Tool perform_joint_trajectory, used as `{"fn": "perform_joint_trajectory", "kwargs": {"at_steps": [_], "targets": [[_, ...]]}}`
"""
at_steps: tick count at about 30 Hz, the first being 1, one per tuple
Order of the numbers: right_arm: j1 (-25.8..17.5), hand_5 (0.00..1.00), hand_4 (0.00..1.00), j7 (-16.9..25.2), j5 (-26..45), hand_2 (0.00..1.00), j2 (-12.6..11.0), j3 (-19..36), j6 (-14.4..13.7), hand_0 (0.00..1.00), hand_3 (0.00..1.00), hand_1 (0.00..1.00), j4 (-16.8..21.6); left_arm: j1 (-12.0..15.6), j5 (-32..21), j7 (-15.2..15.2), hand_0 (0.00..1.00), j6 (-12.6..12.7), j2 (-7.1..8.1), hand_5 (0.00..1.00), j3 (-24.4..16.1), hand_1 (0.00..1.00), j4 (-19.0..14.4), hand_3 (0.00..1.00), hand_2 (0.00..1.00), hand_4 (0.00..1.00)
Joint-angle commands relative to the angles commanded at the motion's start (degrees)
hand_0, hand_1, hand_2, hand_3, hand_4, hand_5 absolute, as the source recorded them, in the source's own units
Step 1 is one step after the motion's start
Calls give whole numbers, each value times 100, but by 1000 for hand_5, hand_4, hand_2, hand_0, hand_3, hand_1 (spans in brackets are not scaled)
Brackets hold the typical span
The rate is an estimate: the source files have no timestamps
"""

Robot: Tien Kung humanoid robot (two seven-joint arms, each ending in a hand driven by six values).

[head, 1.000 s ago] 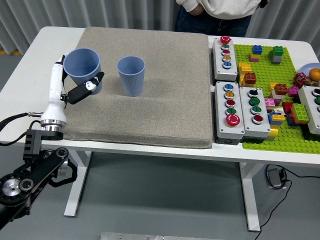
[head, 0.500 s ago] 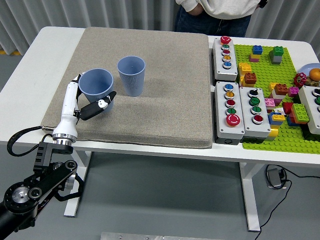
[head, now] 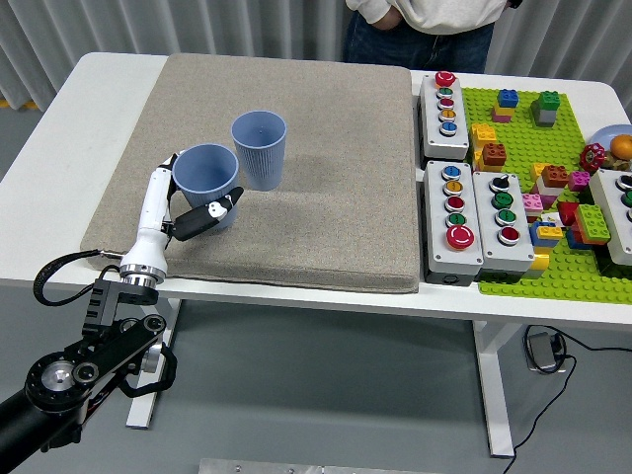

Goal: Pick cup pour cup place

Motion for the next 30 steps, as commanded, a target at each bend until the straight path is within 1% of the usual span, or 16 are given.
{"fn": "perform_joint_trajectory", "kwargs": {"at_steps": [3, 5, 6, 9, 14, 23, 24, 27, 29, 30], "targets": [[-9, 288, 7, -3, 0, 602, 7, -5, 3, 690, 599, 660, 1, -22, 49, 24, 501, -50, -20, 255, 14, 520, 72, 567, 554, 776], [-20, 288, 7, -1, 0, 602, 7, -16, 7, 690, 599, 660, 0, -30, 174, 87, 501, -203, -21, 255, 12, 520, 104, 567, 554, 776], [-22, 287, 8, 0, 0, 602, 7, -18, 8, 690, 599, 660, 0, -32, 198, 101, 556, -243, -21, 301, 11, 598, 111, 680, 650, 826], [-39, 287, 8, 0, 0, 602, 11, -29, 10, 690, 599, 660, 0, -43, 221, 125, 556, -340, -39, 301, 32, 598, 184, 680, 650, 826], [-63, 286, 8, -2, 0, 603, 18, -30, 14, 690, 598, 660, 1, -38, 208, 96, 572, -360, -61, 295, 44, 606, 264, 694, 659, 827], [-56, 287, 7, -5, 0, 602, 18, -12, 16, 690, 598, 660, 3, -39, 299, 23, 573, -412, -68, 313, -19, 609, 234, 700, 661, 843], [-54, 286, 7, -4, 0, 602, 18, -15, 14, 690, 598, 660, 2, -38, 329, 41, 590, -452, -70, 347, -32, 622, 238, 733, 699, 873], [-52, 286, 7, -4, 0, 602, 18, -20, 11, 690, 598, 660, 2, -39, 377, 67, 590, -535, -77, 347, -56, 622, 253, 733, 699, 873], [-46, 286, 7, -2, 0, 602, 16, -26, 10, 690, 598, 660, 0, -33, 464, 107, 590, -654, -79, 347, -81, 622, 263, 733, 699, 873], [-45, 286, 7, -2, 0, 602, 16, -26, 10, 690, 599, 660, 0, -32, 480, 115, 607, -674, -79, 377, -85, 653, 265, 808, 767, 903]]}}
